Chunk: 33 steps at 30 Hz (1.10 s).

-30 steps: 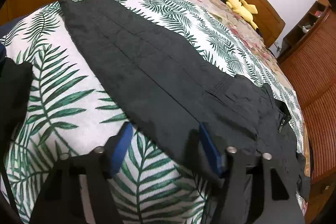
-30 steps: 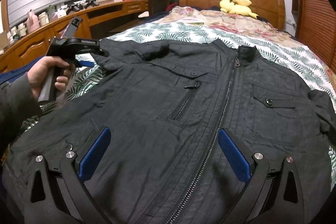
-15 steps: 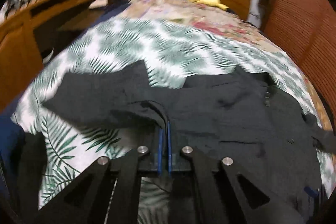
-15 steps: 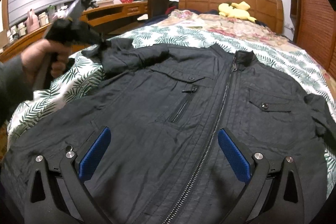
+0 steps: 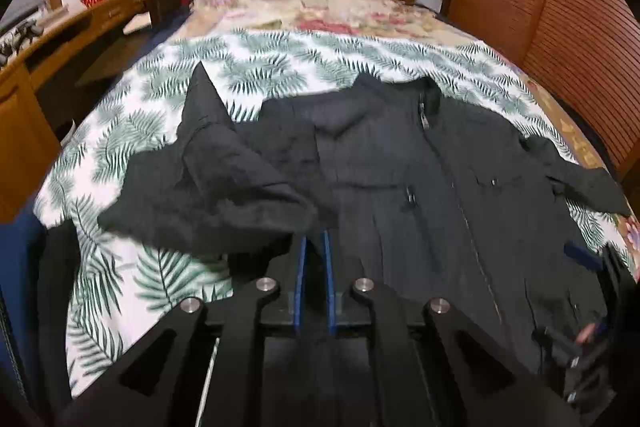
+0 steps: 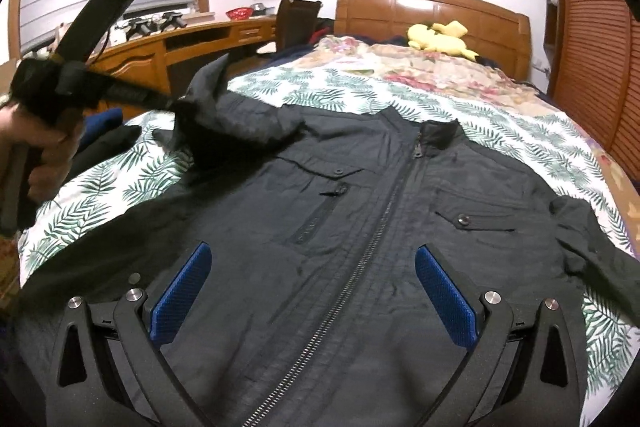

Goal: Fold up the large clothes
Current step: 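Fold the gripped sleeve across the jacket front with the left tool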

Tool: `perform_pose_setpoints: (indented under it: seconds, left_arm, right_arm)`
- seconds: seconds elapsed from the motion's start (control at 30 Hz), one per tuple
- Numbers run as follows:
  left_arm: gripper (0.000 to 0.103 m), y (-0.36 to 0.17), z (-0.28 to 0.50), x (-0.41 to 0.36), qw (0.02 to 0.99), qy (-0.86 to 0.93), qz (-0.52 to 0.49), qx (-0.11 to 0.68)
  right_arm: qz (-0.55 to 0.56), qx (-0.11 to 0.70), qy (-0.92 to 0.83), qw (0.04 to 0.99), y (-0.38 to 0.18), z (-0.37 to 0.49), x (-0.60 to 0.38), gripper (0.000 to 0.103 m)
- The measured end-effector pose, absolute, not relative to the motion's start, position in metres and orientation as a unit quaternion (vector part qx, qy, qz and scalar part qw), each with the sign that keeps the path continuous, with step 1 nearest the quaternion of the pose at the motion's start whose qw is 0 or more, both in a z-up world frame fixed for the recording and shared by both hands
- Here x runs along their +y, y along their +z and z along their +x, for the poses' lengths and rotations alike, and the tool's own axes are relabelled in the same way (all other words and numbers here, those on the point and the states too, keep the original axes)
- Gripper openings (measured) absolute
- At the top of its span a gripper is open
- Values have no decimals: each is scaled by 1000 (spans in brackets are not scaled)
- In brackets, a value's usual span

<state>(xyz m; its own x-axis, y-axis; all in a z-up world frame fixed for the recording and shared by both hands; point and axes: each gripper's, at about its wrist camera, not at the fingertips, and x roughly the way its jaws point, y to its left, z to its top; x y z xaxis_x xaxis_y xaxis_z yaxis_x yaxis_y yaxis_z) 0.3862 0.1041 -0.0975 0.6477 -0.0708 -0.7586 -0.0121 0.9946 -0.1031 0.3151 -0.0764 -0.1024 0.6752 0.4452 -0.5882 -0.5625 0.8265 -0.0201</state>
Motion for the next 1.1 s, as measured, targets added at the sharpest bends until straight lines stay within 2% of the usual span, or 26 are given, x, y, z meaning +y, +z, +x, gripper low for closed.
perform_pose_setpoints:
  seconds: [0.07, 0.13, 0.3, 0.8, 1.1]
  left_arm:
    - [10, -95, 380, 108, 909, -8, -40, 415]
    - [20, -88, 373, 115, 915, -1, -35, 402]
    - [30, -88, 374, 143, 916, 23, -34, 399]
    - [36, -179, 417, 250, 878, 121, -98, 453]
    - [36, -203, 434, 271, 873, 123, -136, 453]
  right_arm:
    - [-100, 292, 276, 910, -102, 314, -78, 103]
    - [-102, 290, 276, 911, -102, 314, -78, 103]
    - [-107, 294, 277, 908, -107, 314, -72, 103]
    - [-127, 321, 274, 898, -132, 324, -62, 103]
    - [-134, 332, 271, 894, -141, 328, -60, 103]
